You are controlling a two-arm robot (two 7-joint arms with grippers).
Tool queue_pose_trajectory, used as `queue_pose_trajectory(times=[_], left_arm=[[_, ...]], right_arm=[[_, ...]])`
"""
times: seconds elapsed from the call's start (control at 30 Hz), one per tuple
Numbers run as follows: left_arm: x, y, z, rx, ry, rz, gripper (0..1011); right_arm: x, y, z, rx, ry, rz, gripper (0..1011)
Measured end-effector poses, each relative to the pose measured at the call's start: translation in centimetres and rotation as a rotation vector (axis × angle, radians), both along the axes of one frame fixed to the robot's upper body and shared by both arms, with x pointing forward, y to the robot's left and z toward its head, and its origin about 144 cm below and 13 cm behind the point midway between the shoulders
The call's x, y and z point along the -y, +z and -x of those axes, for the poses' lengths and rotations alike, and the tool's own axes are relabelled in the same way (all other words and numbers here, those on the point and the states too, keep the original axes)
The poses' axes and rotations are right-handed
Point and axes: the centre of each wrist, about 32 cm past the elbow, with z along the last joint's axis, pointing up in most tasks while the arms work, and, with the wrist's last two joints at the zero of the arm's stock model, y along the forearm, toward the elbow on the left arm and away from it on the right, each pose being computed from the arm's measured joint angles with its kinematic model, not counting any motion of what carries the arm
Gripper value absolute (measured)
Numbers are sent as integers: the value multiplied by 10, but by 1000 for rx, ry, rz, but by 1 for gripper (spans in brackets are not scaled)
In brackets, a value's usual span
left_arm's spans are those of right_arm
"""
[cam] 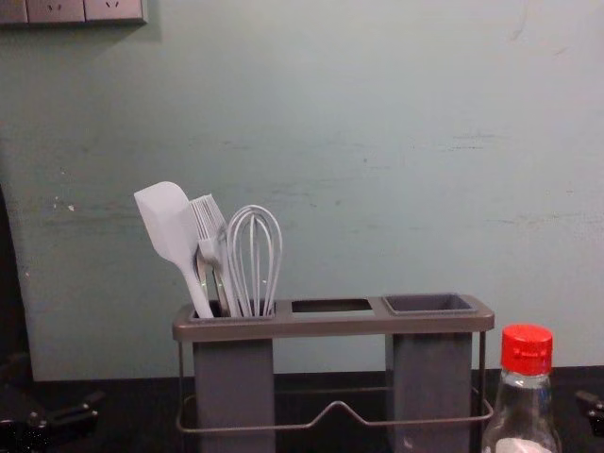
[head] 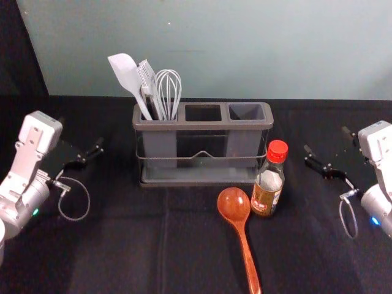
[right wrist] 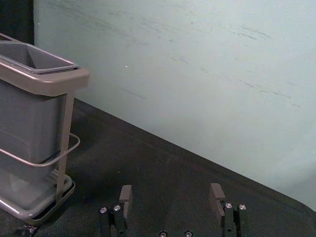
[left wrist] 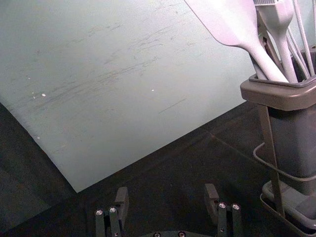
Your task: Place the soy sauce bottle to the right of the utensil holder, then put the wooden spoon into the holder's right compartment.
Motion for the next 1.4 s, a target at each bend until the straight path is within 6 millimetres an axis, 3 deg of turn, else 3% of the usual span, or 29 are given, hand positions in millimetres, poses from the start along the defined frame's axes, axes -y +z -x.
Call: queue_pose_trajectory(times=[1.4], left_arm=[[0, 0, 0, 0, 0, 0, 1005]], right_arm=[[0, 0, 0, 0, 0, 0, 1003]])
